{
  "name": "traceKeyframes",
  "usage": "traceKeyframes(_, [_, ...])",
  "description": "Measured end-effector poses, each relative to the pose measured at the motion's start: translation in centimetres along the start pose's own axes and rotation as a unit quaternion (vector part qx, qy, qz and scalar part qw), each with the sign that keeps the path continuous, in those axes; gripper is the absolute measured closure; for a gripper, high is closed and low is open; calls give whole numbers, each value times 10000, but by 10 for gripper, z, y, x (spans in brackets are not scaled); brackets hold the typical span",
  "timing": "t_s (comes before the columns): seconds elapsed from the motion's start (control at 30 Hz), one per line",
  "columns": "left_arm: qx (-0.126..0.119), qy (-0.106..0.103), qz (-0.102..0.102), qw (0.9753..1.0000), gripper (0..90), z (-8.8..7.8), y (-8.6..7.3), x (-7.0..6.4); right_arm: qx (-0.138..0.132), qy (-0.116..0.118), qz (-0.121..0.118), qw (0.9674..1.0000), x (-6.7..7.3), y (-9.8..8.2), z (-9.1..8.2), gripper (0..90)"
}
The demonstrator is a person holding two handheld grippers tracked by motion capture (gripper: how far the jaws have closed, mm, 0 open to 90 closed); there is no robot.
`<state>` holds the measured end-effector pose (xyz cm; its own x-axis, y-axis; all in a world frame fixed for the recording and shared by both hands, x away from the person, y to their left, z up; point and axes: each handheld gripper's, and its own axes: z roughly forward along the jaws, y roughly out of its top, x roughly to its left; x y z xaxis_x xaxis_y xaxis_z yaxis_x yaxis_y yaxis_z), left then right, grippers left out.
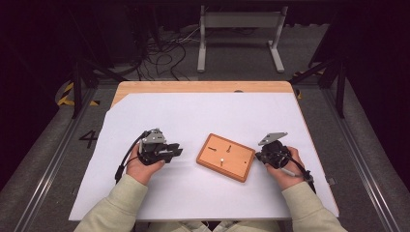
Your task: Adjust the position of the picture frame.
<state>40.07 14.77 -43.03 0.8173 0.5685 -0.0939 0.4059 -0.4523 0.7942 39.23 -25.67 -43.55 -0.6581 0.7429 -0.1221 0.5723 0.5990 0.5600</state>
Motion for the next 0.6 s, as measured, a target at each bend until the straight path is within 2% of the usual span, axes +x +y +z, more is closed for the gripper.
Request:
traceKeyframes(0.07, [6,29,-46,10000,715,-2,-2,1,1,42,10,10000,-2,4,3,900])
traceKeyframes(0.37, [23,68,-102,9999,714,-4,-5,3,-33,-1,-307,9995,0,42,30,900])
traceKeyframes(0.6, [16,63,-127,9999,711,-3,-6,4,-161,30,-439,9989,2,56,42,900])
